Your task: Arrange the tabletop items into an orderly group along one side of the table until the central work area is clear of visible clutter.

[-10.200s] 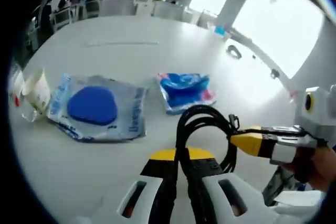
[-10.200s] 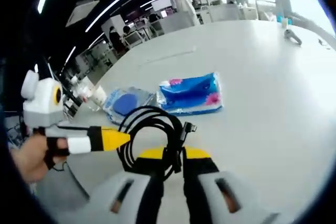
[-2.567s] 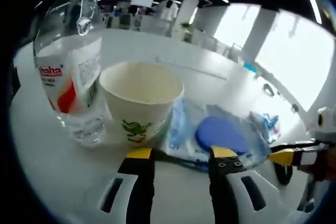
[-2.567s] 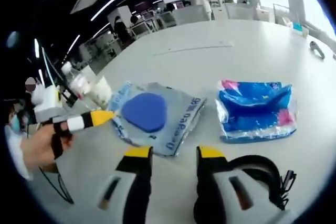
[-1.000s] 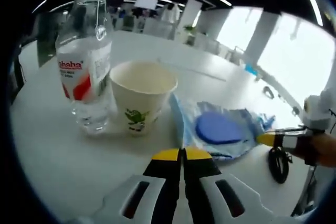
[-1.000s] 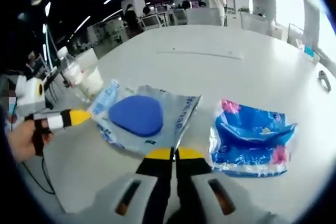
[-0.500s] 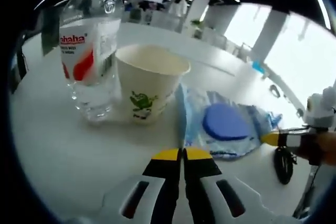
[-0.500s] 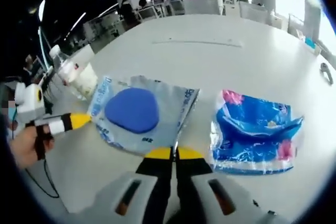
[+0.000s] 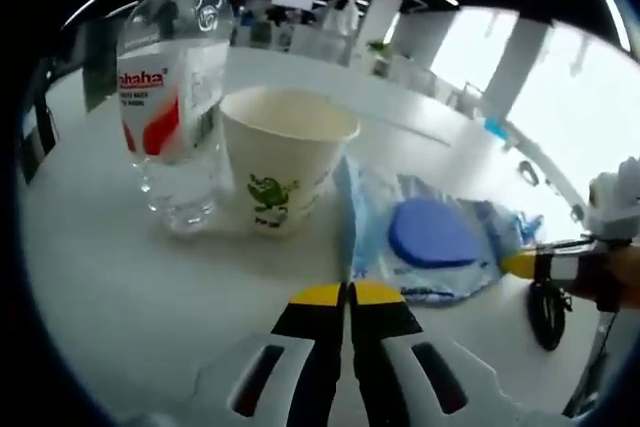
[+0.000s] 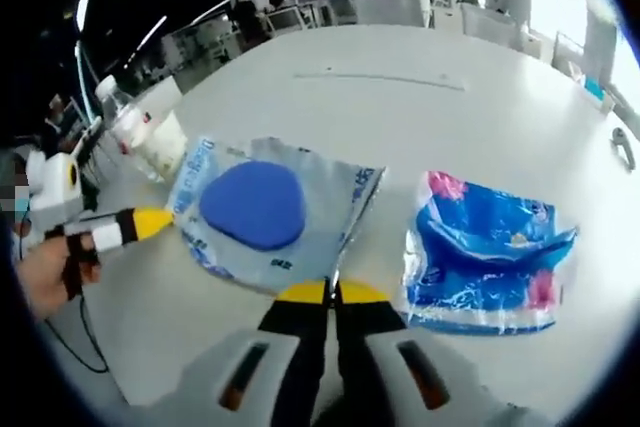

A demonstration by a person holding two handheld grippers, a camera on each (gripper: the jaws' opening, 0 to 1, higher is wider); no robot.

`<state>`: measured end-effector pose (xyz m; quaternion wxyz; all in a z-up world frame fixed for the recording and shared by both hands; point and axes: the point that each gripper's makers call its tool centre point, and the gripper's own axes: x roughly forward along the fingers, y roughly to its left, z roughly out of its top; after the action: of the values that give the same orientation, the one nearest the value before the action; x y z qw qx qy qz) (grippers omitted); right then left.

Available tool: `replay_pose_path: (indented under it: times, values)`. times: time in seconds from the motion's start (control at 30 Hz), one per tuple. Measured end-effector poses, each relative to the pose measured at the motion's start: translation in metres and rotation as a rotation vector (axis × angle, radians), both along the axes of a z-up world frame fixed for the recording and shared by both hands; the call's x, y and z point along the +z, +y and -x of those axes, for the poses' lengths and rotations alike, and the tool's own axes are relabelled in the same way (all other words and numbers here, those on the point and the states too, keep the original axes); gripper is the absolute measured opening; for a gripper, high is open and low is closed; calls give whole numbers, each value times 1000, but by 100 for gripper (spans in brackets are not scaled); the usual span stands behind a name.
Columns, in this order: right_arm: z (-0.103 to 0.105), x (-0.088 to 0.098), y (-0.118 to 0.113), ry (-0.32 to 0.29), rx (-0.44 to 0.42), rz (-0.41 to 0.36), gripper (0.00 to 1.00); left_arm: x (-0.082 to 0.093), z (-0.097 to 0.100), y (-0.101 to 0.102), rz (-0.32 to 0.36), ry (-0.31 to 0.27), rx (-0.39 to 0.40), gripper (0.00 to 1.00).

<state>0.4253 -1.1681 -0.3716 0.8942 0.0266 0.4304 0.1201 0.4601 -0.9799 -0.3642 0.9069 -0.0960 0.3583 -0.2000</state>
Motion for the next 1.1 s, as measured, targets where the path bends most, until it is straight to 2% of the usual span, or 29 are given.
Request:
replay_pose_path:
  times: [0.1,0.17,0.23,0.27,0.3,0.37,0.4,0.47,0.53,0.63,0.7,0.8,0.83,0.93,1.1]
  values:
    - [1,0,0,33,-21,-33,2,1,1,-2,-49,-21,-17,0]
    - [2,2,0,25,-20,-36,8,1,0,-2,-81,-25,-37,0]
    - [3,6,4,4,-10,-43,19,6,-2,-2,-99,-66,-71,0]
    - [2,11,13,-19,27,-73,22,18,-6,-3,-45,-115,-25,2]
    - [4,19,16,-50,64,-50,25,23,-8,-2,-13,-126,6,5]
    - [5,25,15,-71,98,1,26,28,0,-8,-13,-121,-52,14]
    - [6,27,16,-78,110,6,28,31,3,-11,-58,-145,-100,18]
    - [8,32,15,-98,83,-3,34,38,7,-14,-109,-182,-142,23]
    - [10,36,12,-114,78,23,41,39,7,-13,-96,-181,-128,32]
    - [12,49,8,-174,117,76,50,48,10,-12,-76,-196,-110,50]
    - [14,57,7,-202,134,86,55,54,13,-12,-72,-213,-110,58]
    - [21,63,3,-216,148,75,66,57,19,-12,-36,-191,-94,80]
    - [24,64,0,-218,146,70,68,56,21,-10,-37,-167,-81,94]
    - [28,63,-4,-221,145,52,77,62,29,-3,-42,-154,-74,97]
    - [36,63,-6,-192,90,-11,82,77,32,-2,-54,-170,-83,97]
